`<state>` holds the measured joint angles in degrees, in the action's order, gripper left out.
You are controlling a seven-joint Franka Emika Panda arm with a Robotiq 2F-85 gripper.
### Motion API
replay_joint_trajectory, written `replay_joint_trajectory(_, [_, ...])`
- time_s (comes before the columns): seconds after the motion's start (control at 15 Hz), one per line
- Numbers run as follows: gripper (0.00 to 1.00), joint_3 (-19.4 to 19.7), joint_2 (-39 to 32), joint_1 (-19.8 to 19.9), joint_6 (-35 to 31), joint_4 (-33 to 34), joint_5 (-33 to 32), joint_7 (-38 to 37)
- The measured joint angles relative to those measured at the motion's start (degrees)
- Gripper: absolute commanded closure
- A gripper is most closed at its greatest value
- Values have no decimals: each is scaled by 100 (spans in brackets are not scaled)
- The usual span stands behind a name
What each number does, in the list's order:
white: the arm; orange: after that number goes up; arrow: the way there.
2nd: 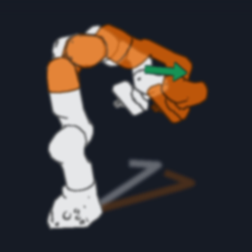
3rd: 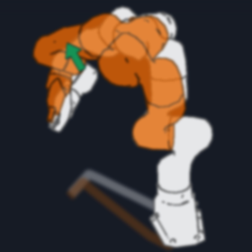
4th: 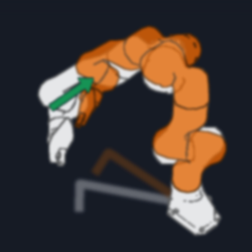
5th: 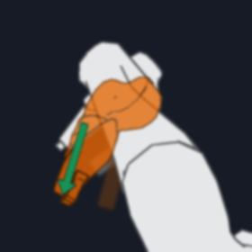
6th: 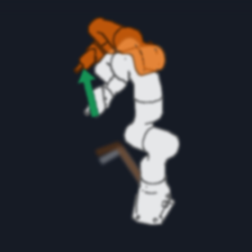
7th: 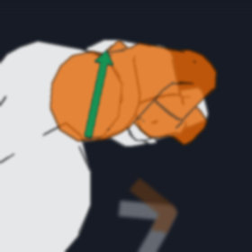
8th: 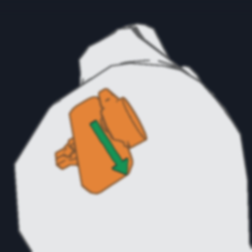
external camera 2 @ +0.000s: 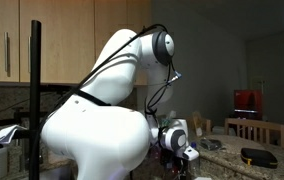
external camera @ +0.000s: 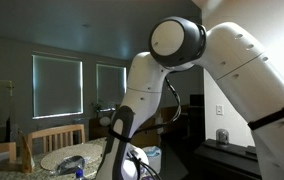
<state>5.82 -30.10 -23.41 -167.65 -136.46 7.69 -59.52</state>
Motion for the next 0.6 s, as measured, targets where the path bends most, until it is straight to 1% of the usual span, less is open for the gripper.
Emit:
replay_joint_trajectory(0.07, [0,-78,-4,10,7,38,0,0])
replay_joint_trajectory(0.2, [0,-105,-15,-18,129,176,-8,0])
replay_joint_trajectory(0.4, [0,-76,-21,8,465,381,-11,0])
replay_joint_trajectory(0.6, [0,6,-18,67,621,427,-27,0])
